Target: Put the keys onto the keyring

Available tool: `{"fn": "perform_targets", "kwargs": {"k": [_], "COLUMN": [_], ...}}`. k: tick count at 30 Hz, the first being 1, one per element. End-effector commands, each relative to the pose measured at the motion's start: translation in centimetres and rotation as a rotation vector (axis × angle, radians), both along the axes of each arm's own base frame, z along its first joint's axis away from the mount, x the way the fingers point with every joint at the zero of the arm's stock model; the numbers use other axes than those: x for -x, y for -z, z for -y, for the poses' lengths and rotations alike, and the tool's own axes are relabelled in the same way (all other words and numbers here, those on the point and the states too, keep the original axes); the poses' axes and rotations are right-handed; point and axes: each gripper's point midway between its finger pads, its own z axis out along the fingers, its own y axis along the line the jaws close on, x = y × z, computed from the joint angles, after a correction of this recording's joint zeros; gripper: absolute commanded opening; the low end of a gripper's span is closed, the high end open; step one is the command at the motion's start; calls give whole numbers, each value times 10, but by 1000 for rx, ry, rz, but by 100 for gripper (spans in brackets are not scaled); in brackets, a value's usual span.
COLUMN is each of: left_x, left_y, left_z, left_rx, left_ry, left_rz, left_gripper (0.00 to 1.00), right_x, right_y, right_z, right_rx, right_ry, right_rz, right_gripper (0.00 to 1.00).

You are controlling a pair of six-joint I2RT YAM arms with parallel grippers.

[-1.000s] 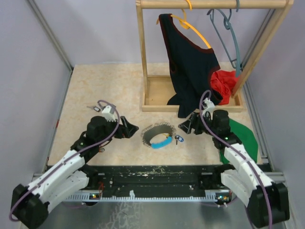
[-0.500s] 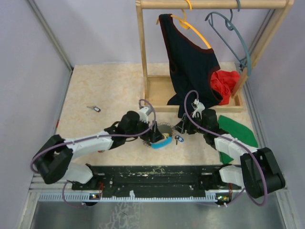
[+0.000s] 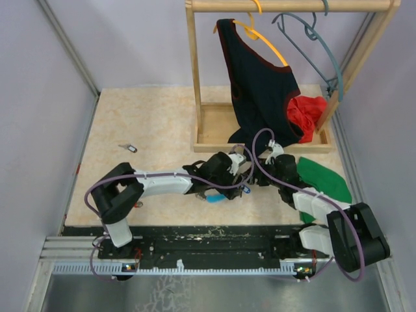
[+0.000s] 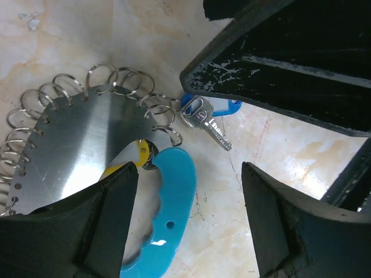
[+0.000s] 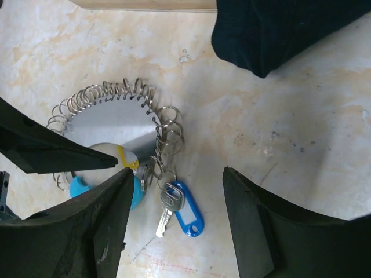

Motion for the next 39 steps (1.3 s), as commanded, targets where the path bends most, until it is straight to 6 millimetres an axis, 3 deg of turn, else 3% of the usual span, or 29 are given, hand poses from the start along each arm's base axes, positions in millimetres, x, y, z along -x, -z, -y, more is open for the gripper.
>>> {"fn": "perform_targets", "kwargs": {"k": [1,7,12,17,32,39], "left_x": [-4,1,5,11,27,27], "left_y": [16,43,51,48,21,33], "left_z": [-3,-6,-15,-29,-40,-43], "left_rx": [-157,-339,-411,-440,-393,-432], "left_ry": [34,44,32,-1,-26,-22], "left_rz": [80,119,123,107,77,62], "left_gripper": [76,65,58,59,61,61], "right_x": [-13,-12,-10,-9,-7,-6], "right_y": [-21,-21,-23,-24,-27,-27], "right_z": [3,2,-1,-3,-6,-9], "right_rx": [5,-5,-17,-28,-48,-59], "right_ry": [42,36,23,13,-7,-22], "right_rz": [103,101,106,107,116,112], "right_gripper": [64,64,64,63,63,63]}}
